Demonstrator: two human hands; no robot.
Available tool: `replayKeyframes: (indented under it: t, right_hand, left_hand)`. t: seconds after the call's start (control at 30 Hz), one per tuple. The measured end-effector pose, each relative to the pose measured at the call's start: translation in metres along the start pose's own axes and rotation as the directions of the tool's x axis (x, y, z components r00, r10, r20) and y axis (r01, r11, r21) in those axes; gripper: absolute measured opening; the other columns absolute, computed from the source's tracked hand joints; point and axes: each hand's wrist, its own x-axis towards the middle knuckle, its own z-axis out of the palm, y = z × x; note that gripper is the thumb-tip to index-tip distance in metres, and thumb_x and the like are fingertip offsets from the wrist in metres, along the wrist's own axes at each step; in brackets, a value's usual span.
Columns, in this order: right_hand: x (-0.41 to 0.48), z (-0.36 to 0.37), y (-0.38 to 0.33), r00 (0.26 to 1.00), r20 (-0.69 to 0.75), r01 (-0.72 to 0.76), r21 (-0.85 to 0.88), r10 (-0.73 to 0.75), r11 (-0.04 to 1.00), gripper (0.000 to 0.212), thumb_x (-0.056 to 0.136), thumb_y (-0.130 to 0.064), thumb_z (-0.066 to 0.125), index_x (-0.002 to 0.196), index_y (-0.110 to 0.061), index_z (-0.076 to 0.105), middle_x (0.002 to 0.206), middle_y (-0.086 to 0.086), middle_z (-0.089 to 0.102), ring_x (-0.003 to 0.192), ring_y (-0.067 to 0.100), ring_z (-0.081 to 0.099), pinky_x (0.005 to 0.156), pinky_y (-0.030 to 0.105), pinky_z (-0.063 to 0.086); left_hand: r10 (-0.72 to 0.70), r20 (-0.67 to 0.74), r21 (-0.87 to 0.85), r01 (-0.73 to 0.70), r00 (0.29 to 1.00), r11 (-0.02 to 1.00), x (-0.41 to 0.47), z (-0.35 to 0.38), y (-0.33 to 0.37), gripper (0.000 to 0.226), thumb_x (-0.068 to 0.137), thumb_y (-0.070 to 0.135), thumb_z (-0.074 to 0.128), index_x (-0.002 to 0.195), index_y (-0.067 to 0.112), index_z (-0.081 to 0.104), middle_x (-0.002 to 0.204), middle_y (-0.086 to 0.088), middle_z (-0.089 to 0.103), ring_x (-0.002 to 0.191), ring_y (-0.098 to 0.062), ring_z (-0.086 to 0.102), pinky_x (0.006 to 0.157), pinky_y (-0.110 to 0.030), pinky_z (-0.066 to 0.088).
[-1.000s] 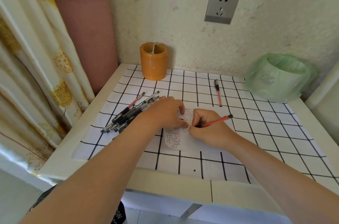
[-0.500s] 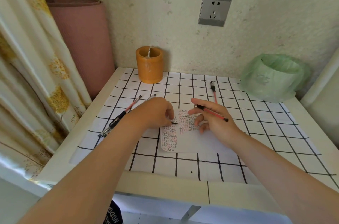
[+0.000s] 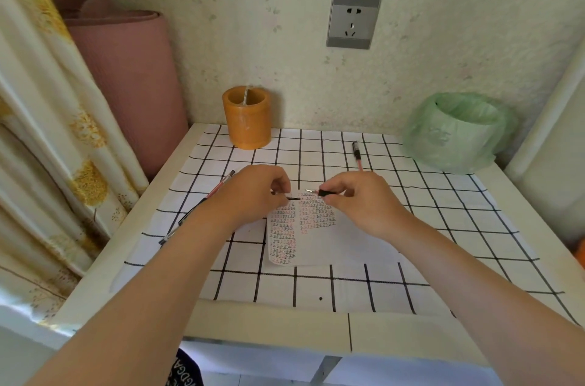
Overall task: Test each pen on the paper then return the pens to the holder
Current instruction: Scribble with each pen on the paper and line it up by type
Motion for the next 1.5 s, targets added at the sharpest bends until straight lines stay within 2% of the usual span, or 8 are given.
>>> replayKeyframes:
  t: [0.2, 0.37, 0.53, 0.77, 1.0, 1.13, 1.3, 1.5]
  right_hand:
    - [-0.004, 0.002, -0.002, 0.999, 0.006, 0.034, -0.143, -0.033, 0.989, 0.018, 0.089, -0.025, 0.068, 0.101, -0.036, 0.074, 0.096, -0.023, 0.072, 0.093, -0.003, 0.064, 0.089, 0.031, 0.052]
    - [-0.005, 0.004, -0.005, 0.997, 0.043, 0.075, -0.158, -0.069, 0.985, 0.018, 0.089, -0.025, 0.068, 0.099, -0.039, 0.073, 0.093, -0.025, 0.071, 0.090, -0.003, 0.064, 0.086, 0.030, 0.053]
    - [-0.008, 0.006, -0.007, 0.982, 0.116, 0.174, -0.280, -0.147, 0.944, 0.021, 0.091, -0.029, 0.059, 0.109, -0.032, 0.070, 0.095, -0.016, 0.069, 0.088, 0.003, 0.058, 0.077, 0.029, 0.047]
    - [-0.012, 0.006, -0.013, 0.966, 0.068, 0.232, -0.653, -0.249, 0.721, 0.070, 0.065, -0.091, 0.041, 0.056, -0.023, 0.053, 0.048, -0.007, 0.050, 0.053, 0.012, 0.050, 0.054, 0.030, 0.036]
    - [-0.014, 0.005, -0.017, 0.991, -0.038, 0.080, -0.591, -0.127, 0.803, 0.071, 0.063, -0.084, 0.026, 0.055, -0.020, 0.057, 0.048, -0.004, 0.054, 0.048, 0.008, 0.049, 0.047, 0.025, 0.036]
    - [-0.011, 0.007, -0.012, 0.984, 0.053, 0.170, -0.528, -0.167, 0.832, 0.055, 0.071, -0.082, 0.044, 0.072, -0.028, 0.054, 0.064, -0.012, 0.057, 0.062, 0.007, 0.051, 0.052, 0.028, 0.035]
    - [-0.005, 0.001, 0.000, 0.970, 0.088, 0.244, -0.284, -0.228, 0.927, 0.032, 0.089, -0.011, 0.062, 0.119, -0.021, 0.056, 0.111, -0.005, 0.050, 0.094, 0.009, 0.051, 0.080, 0.027, 0.047]
    - [0.005, -0.017, 0.012, 0.987, -0.050, 0.129, -0.346, -0.155, 0.929, 0.017, 0.091, -0.021, 0.067, 0.105, -0.026, 0.073, 0.091, -0.006, 0.059, 0.081, 0.009, 0.054, 0.074, 0.028, 0.045]
  left_hand:
    - [0.001, 0.019, -0.024, -0.001, 1.000, 1.000, -0.002, 0.000, 0.009, 0.014, 0.085, 0.021, 0.075, 0.096, 0.027, 0.068, 0.091, 0.017, 0.064, 0.073, 0.007, 0.054, 0.061, -0.008, 0.034]
    - [0.023, 0.027, -0.050, -0.022, 0.999, 0.999, -0.004, 0.003, 0.016, 0.012, 0.084, 0.025, 0.076, 0.094, 0.030, 0.069, 0.089, 0.016, 0.067, 0.073, 0.004, 0.058, 0.058, -0.004, 0.039]
    - [-0.001, 0.054, -0.244, 0.014, 0.999, 0.970, -0.003, 0.011, 0.023, 0.013, 0.078, 0.024, 0.082, 0.086, 0.027, 0.072, 0.080, 0.010, 0.070, 0.071, -0.001, 0.062, 0.070, -0.023, 0.053]
    - [-0.088, 0.213, -0.486, 0.184, 0.973, 0.854, -0.007, 0.016, 0.039, 0.013, 0.081, 0.029, 0.080, 0.087, 0.017, 0.079, 0.083, -0.002, 0.077, 0.072, -0.007, 0.067, 0.078, -0.030, 0.055]
    - [-0.087, 0.276, -0.550, 0.232, 0.957, 0.802, -0.010, 0.010, 0.044, 0.023, 0.088, 0.033, 0.071, 0.095, 0.013, 0.079, 0.091, -0.013, 0.076, 0.072, -0.005, 0.065, 0.071, -0.023, 0.048]
    - [-0.107, 0.258, -0.536, 0.235, 0.960, 0.811, -0.009, 0.009, 0.041, 0.009, 0.084, 0.020, 0.076, 0.092, 0.017, 0.078, 0.084, -0.008, 0.075, 0.070, -0.007, 0.063, 0.067, -0.024, 0.046]
    - [-0.270, -0.046, -0.572, 0.196, 0.962, 0.797, 0.001, 0.006, 0.031, 0.006, 0.088, 0.021, 0.071, 0.092, 0.023, 0.074, 0.086, 0.003, 0.076, 0.072, -0.011, 0.063, 0.062, -0.023, 0.046]
    - [-0.308, -0.206, -0.589, 0.134, 0.929, 0.797, 0.010, 0.011, 0.026, 0.019, 0.089, 0.026, 0.071, 0.107, 0.023, 0.065, 0.094, 0.003, 0.073, 0.078, -0.014, 0.065, 0.068, -0.032, 0.052]
